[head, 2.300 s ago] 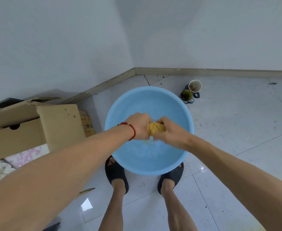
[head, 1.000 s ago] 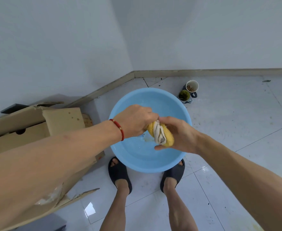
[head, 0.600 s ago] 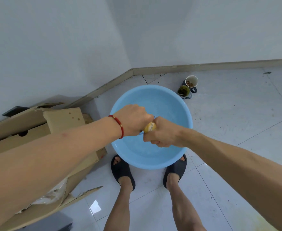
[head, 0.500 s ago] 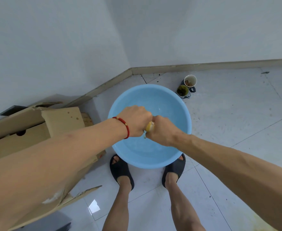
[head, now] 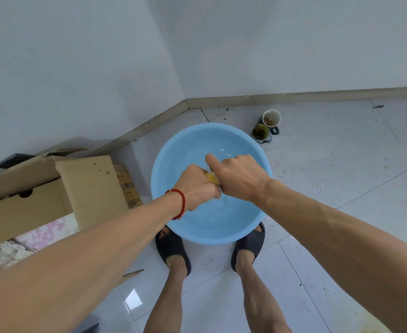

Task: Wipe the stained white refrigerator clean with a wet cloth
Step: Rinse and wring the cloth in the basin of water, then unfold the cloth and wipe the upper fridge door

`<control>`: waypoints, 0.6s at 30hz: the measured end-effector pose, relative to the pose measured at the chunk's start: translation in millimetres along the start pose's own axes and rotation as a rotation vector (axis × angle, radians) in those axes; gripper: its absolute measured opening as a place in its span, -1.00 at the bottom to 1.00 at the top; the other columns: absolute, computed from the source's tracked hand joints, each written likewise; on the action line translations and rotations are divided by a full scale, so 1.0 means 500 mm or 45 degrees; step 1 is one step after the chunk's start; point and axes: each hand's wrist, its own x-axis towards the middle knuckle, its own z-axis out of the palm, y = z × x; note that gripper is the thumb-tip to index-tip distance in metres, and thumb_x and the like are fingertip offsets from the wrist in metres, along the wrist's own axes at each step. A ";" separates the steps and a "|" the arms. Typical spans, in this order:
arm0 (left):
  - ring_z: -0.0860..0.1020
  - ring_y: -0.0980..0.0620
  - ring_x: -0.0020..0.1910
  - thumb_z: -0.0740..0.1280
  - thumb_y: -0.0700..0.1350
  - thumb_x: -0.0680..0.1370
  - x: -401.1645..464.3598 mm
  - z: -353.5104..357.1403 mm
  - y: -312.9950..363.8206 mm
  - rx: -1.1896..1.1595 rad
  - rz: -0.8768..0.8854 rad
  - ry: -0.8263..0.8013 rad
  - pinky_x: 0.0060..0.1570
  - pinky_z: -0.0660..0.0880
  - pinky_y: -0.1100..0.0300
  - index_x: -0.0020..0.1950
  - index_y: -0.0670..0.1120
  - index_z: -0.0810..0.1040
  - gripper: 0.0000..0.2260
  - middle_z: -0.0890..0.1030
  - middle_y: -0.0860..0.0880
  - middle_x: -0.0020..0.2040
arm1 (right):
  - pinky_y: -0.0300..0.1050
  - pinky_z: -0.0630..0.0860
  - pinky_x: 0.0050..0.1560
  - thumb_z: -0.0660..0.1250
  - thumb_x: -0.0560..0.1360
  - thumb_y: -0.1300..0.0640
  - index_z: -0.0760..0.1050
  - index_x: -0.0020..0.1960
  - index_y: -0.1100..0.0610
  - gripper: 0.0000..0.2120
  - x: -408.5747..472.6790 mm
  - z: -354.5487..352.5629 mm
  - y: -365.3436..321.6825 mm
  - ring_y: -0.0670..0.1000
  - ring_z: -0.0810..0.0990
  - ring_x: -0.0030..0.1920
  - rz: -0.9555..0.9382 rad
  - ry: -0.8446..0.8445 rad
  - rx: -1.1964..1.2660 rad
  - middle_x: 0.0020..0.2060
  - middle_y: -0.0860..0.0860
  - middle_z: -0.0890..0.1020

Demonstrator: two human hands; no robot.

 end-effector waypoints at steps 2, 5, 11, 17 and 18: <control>0.12 0.03 -0.56 0.41 -0.35 0.37 -0.014 0.004 -0.006 -0.144 -0.065 -0.057 -0.49 0.08 0.24 -0.37 -0.09 0.34 -0.71 0.21 0.01 -0.52 | -0.29 -0.03 -0.46 0.46 0.39 0.12 0.35 0.01 0.19 -0.66 -0.004 -0.005 0.000 0.11 0.22 -0.62 -0.060 -0.001 0.041 -0.55 0.00 0.27; 0.11 0.04 -0.55 0.42 -0.34 0.40 -0.030 0.010 -0.013 -0.294 -0.141 -0.114 -0.49 0.08 0.23 -0.35 -0.07 0.34 -0.69 0.20 -0.01 -0.50 | -0.35 -0.08 -0.43 0.20 0.45 0.05 0.32 -0.04 0.20 -0.78 -0.007 -0.011 0.003 0.07 0.12 -0.66 -0.098 0.070 0.090 -0.57 -0.02 0.20; 0.06 0.04 -0.53 0.40 -0.35 0.45 -0.053 -0.005 -0.005 -0.462 -0.113 -0.241 -0.50 0.04 0.23 -0.37 -0.03 0.29 -0.63 0.15 -0.01 -0.48 | -0.35 -0.10 -0.40 0.29 0.38 0.14 0.25 -0.05 0.17 -0.75 -0.006 -0.037 0.002 0.03 0.09 -0.65 -0.128 0.219 0.090 -0.58 -0.02 0.21; 0.23 0.06 -0.46 0.47 -0.26 0.52 -0.106 -0.062 0.041 -0.414 0.081 -0.389 -0.42 0.27 0.17 0.04 -0.14 0.54 -0.83 0.29 -0.01 -0.41 | -0.03 0.32 -0.47 0.40 0.43 0.23 0.22 0.13 0.11 -0.59 -0.024 -0.128 -0.022 0.23 0.47 -0.40 0.164 0.072 0.045 -0.31 0.08 0.57; 0.33 0.05 -0.40 0.50 -0.18 0.53 -0.124 -0.077 0.051 -0.396 0.125 -0.411 -0.33 0.42 0.15 0.05 -0.14 0.54 -0.82 0.37 -0.02 -0.36 | 0.07 0.44 -0.36 0.39 0.43 0.26 0.23 0.14 0.11 -0.58 -0.036 -0.153 -0.028 0.26 0.53 -0.29 0.219 0.023 0.162 -0.16 0.11 0.58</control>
